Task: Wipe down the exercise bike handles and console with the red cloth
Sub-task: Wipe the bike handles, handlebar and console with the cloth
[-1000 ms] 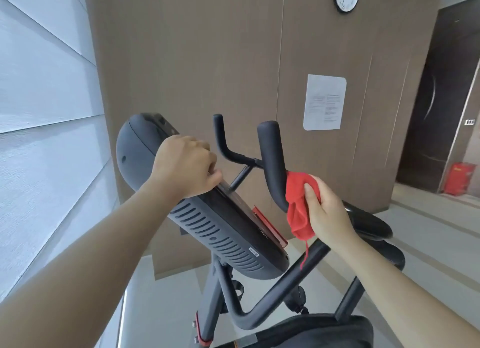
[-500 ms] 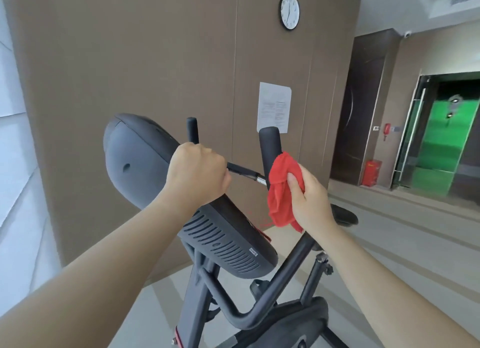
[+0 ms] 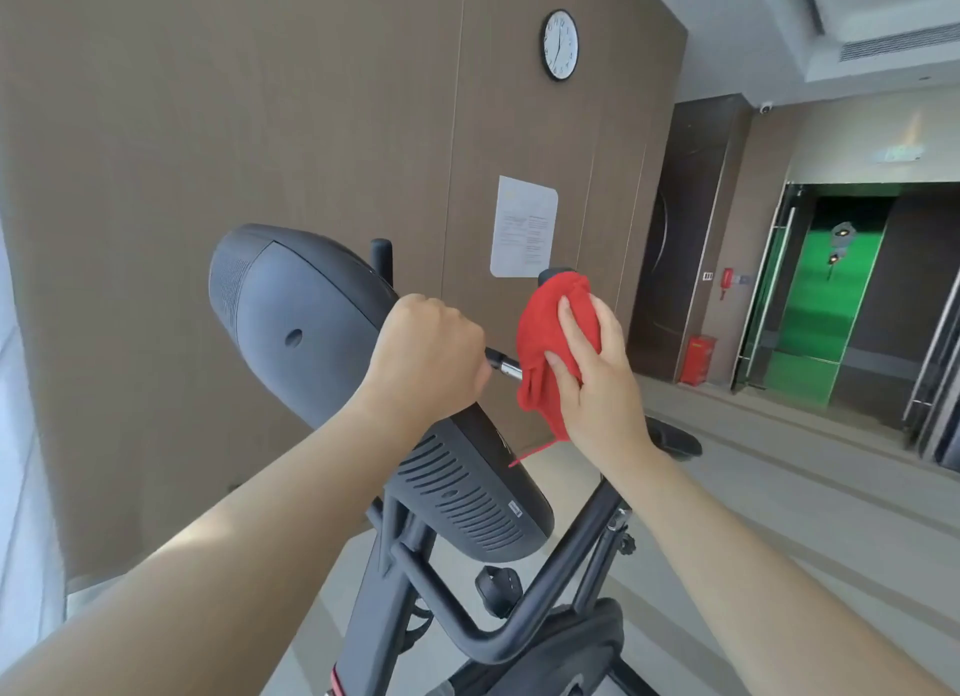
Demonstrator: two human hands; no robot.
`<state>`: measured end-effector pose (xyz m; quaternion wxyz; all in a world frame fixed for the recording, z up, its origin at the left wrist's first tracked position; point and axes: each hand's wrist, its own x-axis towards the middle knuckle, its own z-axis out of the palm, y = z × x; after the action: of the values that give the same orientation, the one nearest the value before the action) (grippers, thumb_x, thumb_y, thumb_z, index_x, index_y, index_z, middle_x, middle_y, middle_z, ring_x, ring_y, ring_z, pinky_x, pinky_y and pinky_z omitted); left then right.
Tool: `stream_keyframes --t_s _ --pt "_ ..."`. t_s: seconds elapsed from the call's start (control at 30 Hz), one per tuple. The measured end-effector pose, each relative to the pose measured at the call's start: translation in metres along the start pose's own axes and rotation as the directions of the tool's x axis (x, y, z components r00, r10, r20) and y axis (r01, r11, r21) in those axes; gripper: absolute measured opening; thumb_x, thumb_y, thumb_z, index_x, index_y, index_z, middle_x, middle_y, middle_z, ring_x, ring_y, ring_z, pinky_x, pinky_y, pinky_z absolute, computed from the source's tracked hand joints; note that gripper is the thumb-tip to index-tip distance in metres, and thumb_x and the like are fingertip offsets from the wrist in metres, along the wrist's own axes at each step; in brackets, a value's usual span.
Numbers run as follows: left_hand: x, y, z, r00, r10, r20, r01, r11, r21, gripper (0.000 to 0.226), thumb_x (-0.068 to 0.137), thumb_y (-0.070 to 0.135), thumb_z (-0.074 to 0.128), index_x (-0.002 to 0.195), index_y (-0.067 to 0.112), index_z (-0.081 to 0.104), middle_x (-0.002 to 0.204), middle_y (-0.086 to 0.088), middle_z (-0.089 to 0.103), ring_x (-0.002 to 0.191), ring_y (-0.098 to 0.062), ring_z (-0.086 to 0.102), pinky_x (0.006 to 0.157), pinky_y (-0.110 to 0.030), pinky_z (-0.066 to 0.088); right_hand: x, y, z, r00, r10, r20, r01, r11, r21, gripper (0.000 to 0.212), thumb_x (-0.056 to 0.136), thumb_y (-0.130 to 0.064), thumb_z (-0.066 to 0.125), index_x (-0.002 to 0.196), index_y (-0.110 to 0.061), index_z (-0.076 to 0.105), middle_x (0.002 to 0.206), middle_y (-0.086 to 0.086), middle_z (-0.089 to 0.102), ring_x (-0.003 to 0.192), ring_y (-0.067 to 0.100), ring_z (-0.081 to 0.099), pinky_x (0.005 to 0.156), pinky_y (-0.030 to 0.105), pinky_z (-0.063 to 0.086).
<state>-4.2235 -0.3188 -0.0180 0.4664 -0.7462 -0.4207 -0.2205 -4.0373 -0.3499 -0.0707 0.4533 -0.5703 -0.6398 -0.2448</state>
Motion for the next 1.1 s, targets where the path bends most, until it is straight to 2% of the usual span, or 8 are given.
stream_keyframes --t_s 0.17,0.33,0.47,0.57,0.67,0.87,1.0,1.1 --pt "-0.001 0.001 -0.004 1.000 -0.006 0.006 0.007 1.000 -0.011 0.046 0.070 0.036 0.054 0.039 0.017 0.025 0.040 0.003 0.005 0.040 -0.014 -0.001 0.049 -0.027 -0.004 -0.024 0.017 -0.014 0.989 0.117 0.093 -0.133 0.973 0.190 0.047 0.097 -0.023 0.045 0.142 -0.025 0.034 0.146 -0.003 0.031 0.124 -0.005 0.027 0.096 -0.004 0.014" --pt "-0.002 0.001 -0.006 0.999 -0.001 0.032 0.003 0.997 -0.081 0.040 0.074 0.029 0.056 0.038 0.019 0.042 0.037 0.005 0.013 0.039 -0.012 0.003 0.049 -0.024 -0.001 -0.028 0.038 -0.027 0.942 0.331 0.058 -0.332 0.893 0.304 0.043 0.097 -0.028 0.042 0.140 -0.025 0.039 0.137 -0.004 0.046 0.123 0.008 0.043 0.097 0.015 0.028" --pt "-0.002 0.004 -0.004 0.998 0.012 0.061 -0.008 0.998 -0.070 0.037 0.080 0.030 0.045 0.045 0.018 0.052 0.039 0.003 0.038 0.038 -0.017 0.024 0.047 -0.024 0.010 -0.022 0.052 -0.034 0.937 0.345 0.056 -0.342 0.875 0.343 0.043 0.098 -0.029 0.041 0.141 -0.027 0.037 0.138 -0.003 0.044 0.124 0.010 0.043 0.098 0.018 0.029" --pt "0.000 0.008 -0.006 0.998 -0.038 0.058 0.043 0.995 -0.093 0.037 0.078 0.029 0.048 0.043 0.017 0.051 0.036 0.003 0.031 0.036 -0.019 0.028 0.046 -0.022 0.017 -0.020 0.065 -0.029 0.939 0.248 0.237 -0.311 0.907 0.284 0.043 0.099 -0.030 0.037 0.141 -0.026 0.035 0.141 -0.004 0.041 0.128 0.011 0.040 0.098 0.017 0.026" --pt "0.003 0.014 -0.011 0.992 -0.120 0.030 0.124 0.979 -0.165 0.034 0.077 0.027 0.056 0.045 0.016 0.052 0.035 0.002 0.035 0.034 -0.022 0.035 0.046 -0.018 0.017 -0.024 0.082 -0.021 0.853 0.132 0.506 -0.270 0.940 0.209 0.039 0.099 -0.036 0.033 0.136 -0.027 0.039 0.133 -0.002 0.051 0.121 0.016 0.049 0.092 0.025 0.034" --pt "0.006 0.078 -0.023 0.907 -0.323 0.270 0.417 0.774 -0.476 0.019 0.082 0.033 0.045 0.077 0.028 0.063 0.068 0.011 0.064 0.071 -0.015 0.061 0.056 -0.024 0.044 -0.021 0.115 -0.025 0.848 -0.084 0.523 -0.101 0.944 0.315 0.044 0.095 -0.043 0.041 0.137 -0.031 0.038 0.137 -0.007 0.047 0.126 0.012 0.043 0.105 0.036 0.035" --pt "0.011 0.132 -0.030 0.876 -0.461 0.143 0.455 0.690 -0.563 0.010 0.082 0.029 0.053 0.081 0.032 0.062 0.072 0.019 0.058 0.074 -0.007 0.057 0.057 -0.022 0.042 -0.012 0.138 -0.024 0.820 -0.189 0.541 -0.095 0.887 0.453 0.051 0.084 -0.052 0.055 0.132 -0.042 0.041 0.135 -0.014 0.048 0.124 0.007 0.045 0.105 0.038 0.037" --pt "0.019 0.164 -0.029 0.891 -0.449 0.059 0.395 0.707 -0.586 0.007 0.086 0.032 0.057 0.092 0.031 0.061 0.090 0.018 0.060 0.082 -0.004 0.057 0.058 -0.019 0.041 -0.009 0.157 -0.022 0.798 -0.271 0.538 -0.087 0.832 0.548 0.064 0.070 -0.064 0.058 0.129 -0.048 0.041 0.130 -0.020 0.051 0.119 0.004 0.049 0.100 0.038 0.042"
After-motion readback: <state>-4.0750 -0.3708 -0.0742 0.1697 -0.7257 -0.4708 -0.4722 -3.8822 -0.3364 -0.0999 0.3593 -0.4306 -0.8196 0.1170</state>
